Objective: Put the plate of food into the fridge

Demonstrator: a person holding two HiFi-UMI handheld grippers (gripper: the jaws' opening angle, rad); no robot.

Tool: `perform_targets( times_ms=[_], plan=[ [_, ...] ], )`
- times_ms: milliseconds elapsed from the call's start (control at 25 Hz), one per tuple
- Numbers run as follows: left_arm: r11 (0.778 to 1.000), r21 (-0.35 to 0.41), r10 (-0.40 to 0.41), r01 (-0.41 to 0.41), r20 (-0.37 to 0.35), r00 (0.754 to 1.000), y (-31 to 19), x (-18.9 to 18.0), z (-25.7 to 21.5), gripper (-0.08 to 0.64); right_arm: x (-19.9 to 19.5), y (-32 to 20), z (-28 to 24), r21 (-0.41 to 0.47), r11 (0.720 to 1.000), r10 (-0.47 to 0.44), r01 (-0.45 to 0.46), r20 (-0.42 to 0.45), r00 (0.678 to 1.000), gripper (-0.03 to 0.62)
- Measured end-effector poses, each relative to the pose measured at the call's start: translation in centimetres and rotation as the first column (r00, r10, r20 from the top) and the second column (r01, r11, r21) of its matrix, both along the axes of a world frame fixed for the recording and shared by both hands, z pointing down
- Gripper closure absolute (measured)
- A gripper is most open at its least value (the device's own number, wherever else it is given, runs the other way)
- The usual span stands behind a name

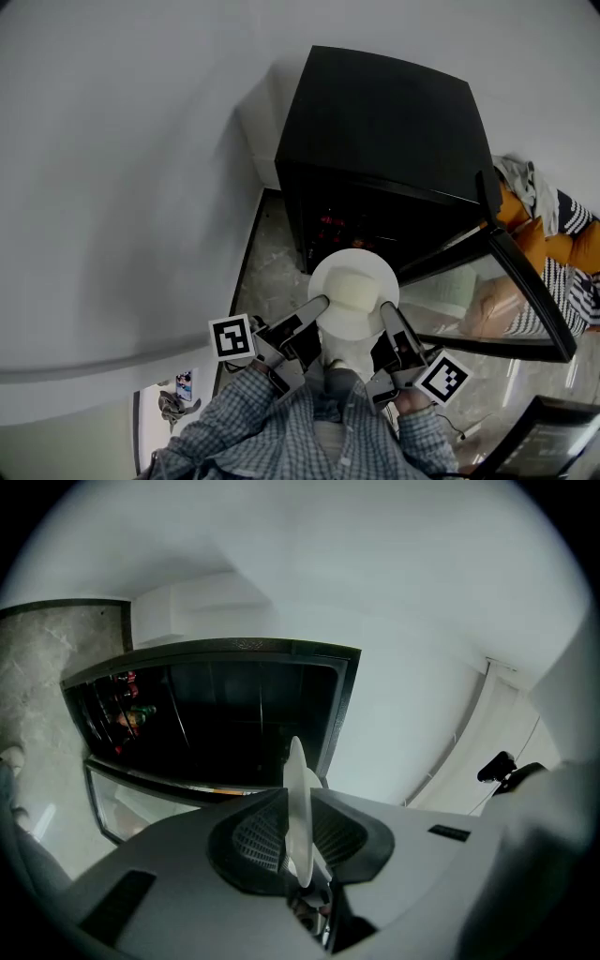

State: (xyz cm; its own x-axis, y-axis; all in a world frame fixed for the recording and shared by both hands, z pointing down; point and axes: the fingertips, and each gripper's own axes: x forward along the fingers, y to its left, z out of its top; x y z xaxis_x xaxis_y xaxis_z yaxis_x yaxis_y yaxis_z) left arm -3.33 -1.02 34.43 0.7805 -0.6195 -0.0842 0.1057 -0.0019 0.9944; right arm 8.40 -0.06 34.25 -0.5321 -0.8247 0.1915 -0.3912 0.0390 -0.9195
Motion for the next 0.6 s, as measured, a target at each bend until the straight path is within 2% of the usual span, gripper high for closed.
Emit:
perform_targets(
  times_ms=[240,600],
  plan=[
    [1.0,-0.018,0.005,-0.005,0.008,1.0,-1.2,-1.0,1.3,0.499,-2.1,-0.9,1.6,-0.057,0.998,0.015,-0.015,-0.009,1.0,0.534],
    [1.0,-0.021,-0.005,0.006,0.035,0.999,-1.6,-1.3,3.1,0.499,-2.8,-0.2,3.8,-0.15,0.988,-0.031,0.024,-0.044,0.999,0.534]
  ],
)
